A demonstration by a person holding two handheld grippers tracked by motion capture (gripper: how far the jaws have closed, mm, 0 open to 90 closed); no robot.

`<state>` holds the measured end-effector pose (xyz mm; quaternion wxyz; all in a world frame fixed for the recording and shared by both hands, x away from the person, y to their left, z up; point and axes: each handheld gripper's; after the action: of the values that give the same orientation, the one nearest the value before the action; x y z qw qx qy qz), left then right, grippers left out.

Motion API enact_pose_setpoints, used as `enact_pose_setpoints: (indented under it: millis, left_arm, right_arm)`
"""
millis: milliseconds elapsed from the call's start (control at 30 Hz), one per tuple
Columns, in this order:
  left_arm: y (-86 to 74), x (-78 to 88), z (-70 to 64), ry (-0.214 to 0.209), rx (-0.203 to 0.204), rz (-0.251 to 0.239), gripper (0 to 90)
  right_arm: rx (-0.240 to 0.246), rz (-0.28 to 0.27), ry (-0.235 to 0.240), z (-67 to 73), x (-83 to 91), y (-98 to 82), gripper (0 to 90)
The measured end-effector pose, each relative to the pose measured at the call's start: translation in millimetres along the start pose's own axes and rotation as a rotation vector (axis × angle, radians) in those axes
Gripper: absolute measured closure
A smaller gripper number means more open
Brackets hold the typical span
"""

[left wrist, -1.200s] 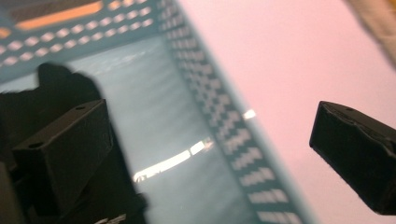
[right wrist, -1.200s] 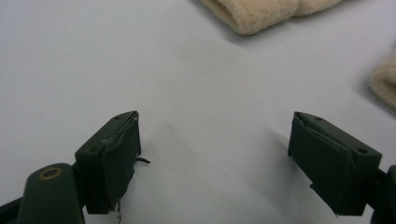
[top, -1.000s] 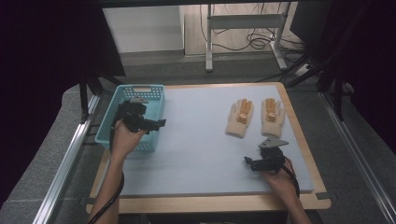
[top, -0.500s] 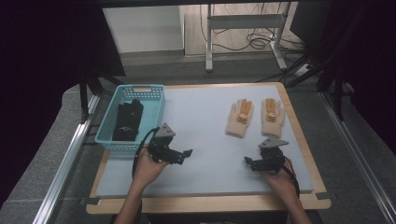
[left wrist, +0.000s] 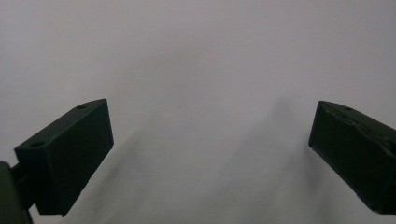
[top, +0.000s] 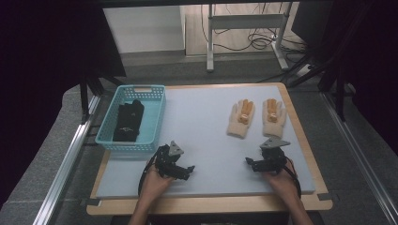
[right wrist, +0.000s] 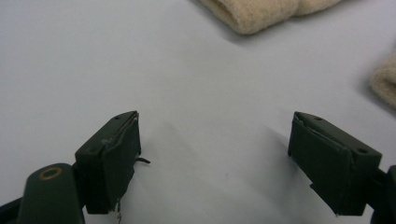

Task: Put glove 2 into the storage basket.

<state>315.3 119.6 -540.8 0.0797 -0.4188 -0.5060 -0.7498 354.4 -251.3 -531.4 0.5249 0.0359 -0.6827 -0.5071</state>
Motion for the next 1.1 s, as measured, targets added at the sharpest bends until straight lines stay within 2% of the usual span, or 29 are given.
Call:
enact_pose_setpoints:
  millis: [67,133,167,400,500,633,733,800,967,1100]
  left_arm:
    - [-3.5,-3.5,0.0,0.005,0.005,0.012,0.4]
    - [-5.7,-4.2,2.4,-0.017,0.040,0.010,0.5]
    - [-5.9,-4.1,2.7,-0.017,0.044,0.010,1.1]
    - [-6.0,-5.0,2.3,-0.017,0.041,0.011,0.4]
    - [-6.2,-5.1,2.2,-0.017,0.043,0.009,0.4]
    - [-6.2,-5.2,2.2,-0.017,0.043,0.010,0.4]
    - [-6.2,-5.2,2.3,-0.017,0.044,0.010,0.4]
    - [-6.2,-5.3,2.3,-0.018,0.044,0.010,0.4]
    - [-6.3,-5.2,2.1,-0.017,0.046,0.009,0.5]
    - [-6.4,-5.2,1.9,-0.017,0.048,0.009,0.5]
  right_arm:
    - [-0.003,0.000,0.003,-0.6,-0.1,0.0,16.7]
    - [-0.005,0.003,0.005,-1.0,0.0,0.1,16.7]
    - [-0.004,0.003,0.005,-0.9,0.0,0.1,16.7]
    - [0.001,-0.001,0.038,-1.9,1.3,0.7,21.3]
    - [-0.026,-0.021,0.057,-6.5,1.7,3.2,26.9]
    - [-0.057,-0.033,0.039,-19.9,-0.4,16.1,33.4]
    - [-0.089,-0.074,0.046,-35.4,-1.1,30.1,40.8]
    - [-0.098,-0.083,0.031,-43.5,-1.7,38.4,45.5]
    - [-0.121,-0.072,0.011,-61.7,-6.5,50.3,56.0]
    - [-0.140,-0.065,0.011,-72.4,-12.1,52.1,59.9]
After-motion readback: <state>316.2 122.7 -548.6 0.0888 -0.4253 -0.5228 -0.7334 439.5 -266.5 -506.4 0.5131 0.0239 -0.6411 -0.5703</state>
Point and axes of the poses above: each handheld gripper's, and its own axes: x roughly backward along the jaws, y roughly out of its top, z roughly to its left, and after that the axes turned 11 degrees about y, right-handed
